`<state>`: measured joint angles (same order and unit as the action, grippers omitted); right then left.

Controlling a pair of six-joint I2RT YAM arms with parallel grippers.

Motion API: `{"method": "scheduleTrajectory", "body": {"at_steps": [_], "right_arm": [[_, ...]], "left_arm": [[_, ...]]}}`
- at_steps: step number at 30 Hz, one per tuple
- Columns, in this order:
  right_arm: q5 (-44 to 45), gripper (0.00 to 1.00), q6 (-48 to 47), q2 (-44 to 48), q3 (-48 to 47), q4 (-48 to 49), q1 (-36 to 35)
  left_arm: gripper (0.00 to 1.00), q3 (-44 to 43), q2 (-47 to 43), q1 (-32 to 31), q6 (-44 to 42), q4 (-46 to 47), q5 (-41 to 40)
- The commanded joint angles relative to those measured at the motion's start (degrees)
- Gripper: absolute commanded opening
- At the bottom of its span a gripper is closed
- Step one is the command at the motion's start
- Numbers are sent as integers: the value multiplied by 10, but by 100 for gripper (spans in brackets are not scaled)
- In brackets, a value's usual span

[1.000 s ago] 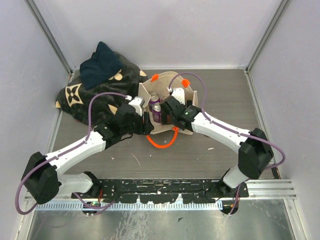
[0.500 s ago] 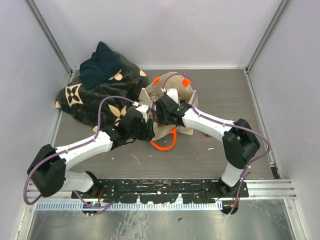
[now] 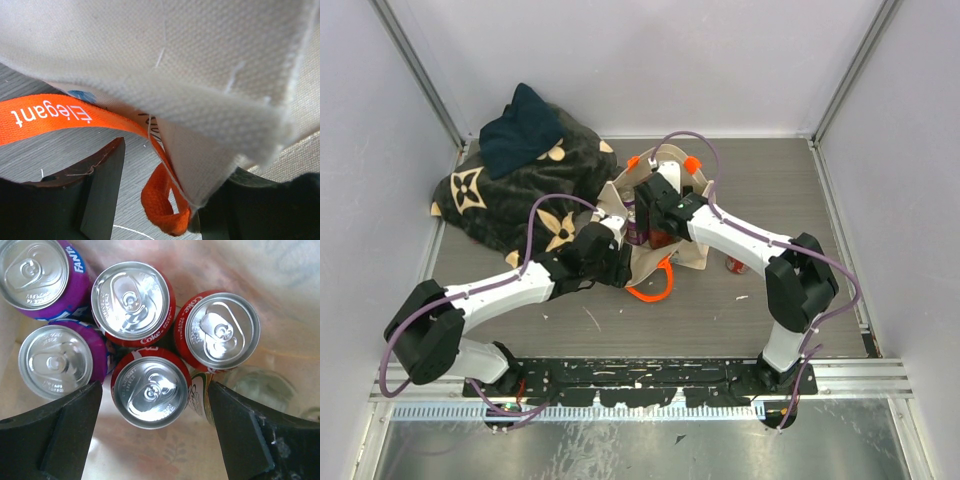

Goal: Take the beverage out of the canvas bag

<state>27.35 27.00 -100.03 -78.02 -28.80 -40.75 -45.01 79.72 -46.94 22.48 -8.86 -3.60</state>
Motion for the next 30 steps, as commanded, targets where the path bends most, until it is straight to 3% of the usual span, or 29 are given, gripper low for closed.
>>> {"method": "scheduleTrajectory", "body": {"at_steps": [1, 15, 25, 27, 29, 30], "right_arm": [[6, 92, -8, -13, -22, 12, 13], [-19, 80, 12, -21, 13, 5, 13], [-15, 56, -9, -39, -13, 22, 13], [-15, 47, -13, -45, -17, 22, 13], [-10, 14, -14, -49, -20, 22, 13], [-8, 10, -14, -51, -20, 22, 12]], "left_arm": [[62, -13, 10, -3, -18, -13, -9], [63, -29, 23, -3, -21, -15, -1], [63, -34, 29, -3, -26, -23, 3], [63, -35, 30, -3, -26, -24, 3], [63, -37, 31, -3, -27, -25, 3], [63, -38, 32, -3, -27, -26, 3]]}}
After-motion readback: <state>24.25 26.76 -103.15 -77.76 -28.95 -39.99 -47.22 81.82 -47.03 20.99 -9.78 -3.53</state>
